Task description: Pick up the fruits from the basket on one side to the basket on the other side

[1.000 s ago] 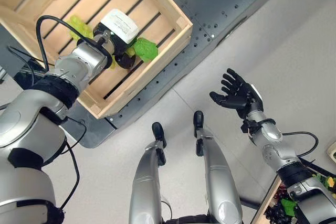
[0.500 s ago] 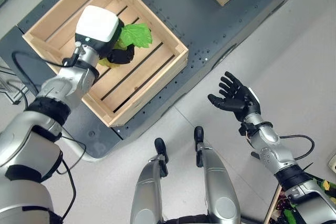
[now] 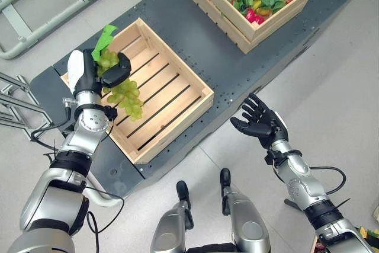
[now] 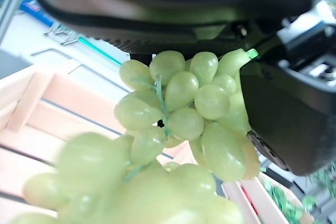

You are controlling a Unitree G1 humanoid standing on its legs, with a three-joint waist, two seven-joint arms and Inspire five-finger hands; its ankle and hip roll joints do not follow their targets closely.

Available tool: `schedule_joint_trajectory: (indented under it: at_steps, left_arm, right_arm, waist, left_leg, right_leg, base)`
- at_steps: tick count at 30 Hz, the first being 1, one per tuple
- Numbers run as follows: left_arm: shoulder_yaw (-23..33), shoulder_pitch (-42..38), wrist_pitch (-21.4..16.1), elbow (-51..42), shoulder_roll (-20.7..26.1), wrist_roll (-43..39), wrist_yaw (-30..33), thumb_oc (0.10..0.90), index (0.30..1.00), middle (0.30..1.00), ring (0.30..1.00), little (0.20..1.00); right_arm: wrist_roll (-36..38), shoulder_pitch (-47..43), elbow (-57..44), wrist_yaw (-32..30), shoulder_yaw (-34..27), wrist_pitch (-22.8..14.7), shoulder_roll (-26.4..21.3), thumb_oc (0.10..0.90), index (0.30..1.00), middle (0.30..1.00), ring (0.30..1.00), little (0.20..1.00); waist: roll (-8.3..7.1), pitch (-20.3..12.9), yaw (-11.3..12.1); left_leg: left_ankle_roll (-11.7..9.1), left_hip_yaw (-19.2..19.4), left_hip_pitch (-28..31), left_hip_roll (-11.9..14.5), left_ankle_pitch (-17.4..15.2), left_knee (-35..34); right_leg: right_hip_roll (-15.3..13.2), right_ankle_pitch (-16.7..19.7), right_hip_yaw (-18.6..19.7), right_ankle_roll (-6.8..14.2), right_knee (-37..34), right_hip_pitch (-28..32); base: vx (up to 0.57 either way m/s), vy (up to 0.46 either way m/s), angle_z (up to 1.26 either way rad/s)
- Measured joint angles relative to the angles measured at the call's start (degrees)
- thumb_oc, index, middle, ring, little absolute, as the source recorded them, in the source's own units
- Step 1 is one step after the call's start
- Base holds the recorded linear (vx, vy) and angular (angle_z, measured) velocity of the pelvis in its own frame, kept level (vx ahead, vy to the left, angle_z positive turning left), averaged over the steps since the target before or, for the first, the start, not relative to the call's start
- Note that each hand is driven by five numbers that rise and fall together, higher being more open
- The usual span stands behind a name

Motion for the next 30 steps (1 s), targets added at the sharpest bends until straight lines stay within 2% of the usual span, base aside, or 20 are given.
schedule_joint_trajectory:
  at_steps: [6,8,12,16,21,25,30]
  left_arm:
    - [2.3,2.2,-0.2,-5.8,-3.4,-5.0,-5.2,0.400,0.300,0.300,0.300,0.300]
    - [2.3,3.5,-0.7,-9.1,-5.0,-6.3,-7.6,0.400,0.300,0.300,0.300,0.300]
    - [2.3,3.5,-0.7,-13.4,-5.3,-6.9,-11.0,0.400,0.300,0.300,0.300,0.300]
    - [2.3,3.5,-0.7,-16.1,-5.3,-6.9,-13.6,0.400,0.300,0.300,0.300,0.300]
    - [2.0,3.5,-0.7,-16.6,-5.3,-7.0,-17.4,0.400,0.300,0.300,0.300,0.300]
    - [-1.4,3.5,-0.6,-17.3,-5.3,-7.0,-20.5,0.400,0.300,0.300,0.300,0.300]
    - [-5.4,3.5,0.1,-20.0,-5.6,-6.9,-22.4,0.400,0.300,0.300,0.300,0.300]
  right_arm:
    - [0.0,-0.3,-2.2,2.2,-0.1,0.7,0.5,0.800,0.900,0.900,0.900,0.900]
    - [0.0,-0.2,-3.3,2.4,-0.1,1.0,1.3,0.800,0.900,0.900,0.900,0.900]
    - [0.0,-2.3,-5.0,4.3,0.4,2.7,2.2,0.800,0.900,0.900,0.900,0.900]
    - [0.2,-3.5,-5.4,5.6,0.7,4.9,2.5,0.800,0.900,0.900,0.900,0.900]
    - [0.3,-4.2,-5.4,6.2,5.0,8.9,2.9,0.800,0.900,0.900,0.900,0.900]
    - [0.9,-4.2,-5.3,6.2,7.2,11.0,4.4,0.800,0.900,0.900,0.900,0.900]
    - [2.0,-4.3,-4.5,6.1,9.5,11.7,6.4,0.800,0.900,0.900,0.900,0.900]
  waist:
    - [0.15,-0.1,0.9]
    - [0.52,-2.4,1.8]
    - [0.85,-3.4,2.4]
    - [1.53,-5.3,3.3]
    - [1.85,-9.4,4.0]
    - [1.95,-12.7,5.0]
    - [1.92,-14.8,5.6]
  left_leg:
    - [-0.2,-1.0,7.4,0.5,0.2,-4.1]
    - [-0.4,-1.2,7.8,0.5,-0.2,-4.1]
    - [-0.4,-2.2,8.9,0.5,-0.2,-4.1]
    - [-0.4,-2.7,8.9,0.5,-0.2,-4.2]
    - [-0.4,-2.9,8.6,0.5,-0.2,-4.2]
    - [-0.4,-3.2,8.6,0.5,-0.2,-4.2]
    - [-0.4,-4.4,8.7,0.3,0.0,-4.2]
  right_leg:
    - [0.7,0.1,-1.9,0.2,-4.8,8.2]
    - [0.7,0.2,-2.0,0.3,-6.4,9.6]
    - [0.8,0.5,-2.9,0.4,-8.0,11.9]
    - [0.9,0.7,-3.4,0.4,-8.4,12.3]
    - [0.8,0.7,-3.8,0.5,-8.5,12.2]
    - [0.8,0.7,-3.9,0.5,-8.5,12.3]
    - [0.5,0.7,-4.8,0.5,-8.5,12.9]
  base:
    - [0.09,-0.076,0.09]
    - [0.06,-0.078,0.06]
    - [0.01,-0.070,0.14]
    - [-0.02,-0.069,0.07]
    - [-0.03,-0.063,0.03]
    - [-0.01,-0.022,0.02]
    - [-0.02,-0.025,0.10]
